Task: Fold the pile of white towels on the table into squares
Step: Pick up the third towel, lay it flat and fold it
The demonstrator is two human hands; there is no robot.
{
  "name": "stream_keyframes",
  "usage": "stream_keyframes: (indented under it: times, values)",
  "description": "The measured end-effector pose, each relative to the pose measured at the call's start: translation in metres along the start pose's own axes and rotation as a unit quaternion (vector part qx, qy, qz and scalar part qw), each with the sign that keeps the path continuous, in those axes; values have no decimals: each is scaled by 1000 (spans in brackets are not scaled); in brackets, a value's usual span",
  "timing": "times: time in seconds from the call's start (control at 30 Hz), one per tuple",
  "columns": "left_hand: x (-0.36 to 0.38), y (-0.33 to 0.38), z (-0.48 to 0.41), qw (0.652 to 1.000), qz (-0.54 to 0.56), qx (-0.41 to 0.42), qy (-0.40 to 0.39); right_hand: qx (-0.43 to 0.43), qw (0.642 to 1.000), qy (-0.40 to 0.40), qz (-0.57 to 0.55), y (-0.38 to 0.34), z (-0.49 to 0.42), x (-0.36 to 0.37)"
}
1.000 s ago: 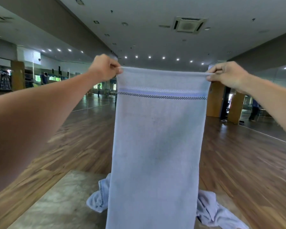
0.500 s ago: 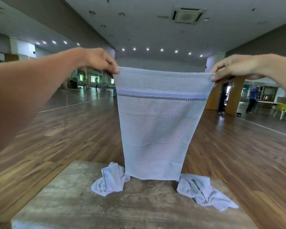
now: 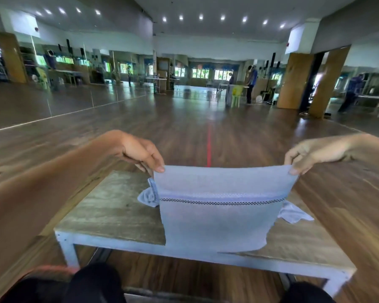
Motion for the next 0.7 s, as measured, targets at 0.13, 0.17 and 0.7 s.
stream_keyframes:
  times: [0.13,0.17,0.7]
  values:
    - [60,-58,-30,998,59,-34,-11,-1,999,5,-39,60,-29,74]
    - [73,-71,-37,997,57,-51,1,-6,999,14,-46,72,-36,91]
    - [129,-148,-144,896,17,2,444,-7,926,362,-110,144,-145,187]
Point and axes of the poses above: each hand's wrist, its own z-axis away from the middle knuckle, its own x-axis out of the palm, y = z × x, the point moved 5 cm from there along -z, towards the middle knuckle, and after that the axes turned 2 degrees about y, right-handed, at the moved point
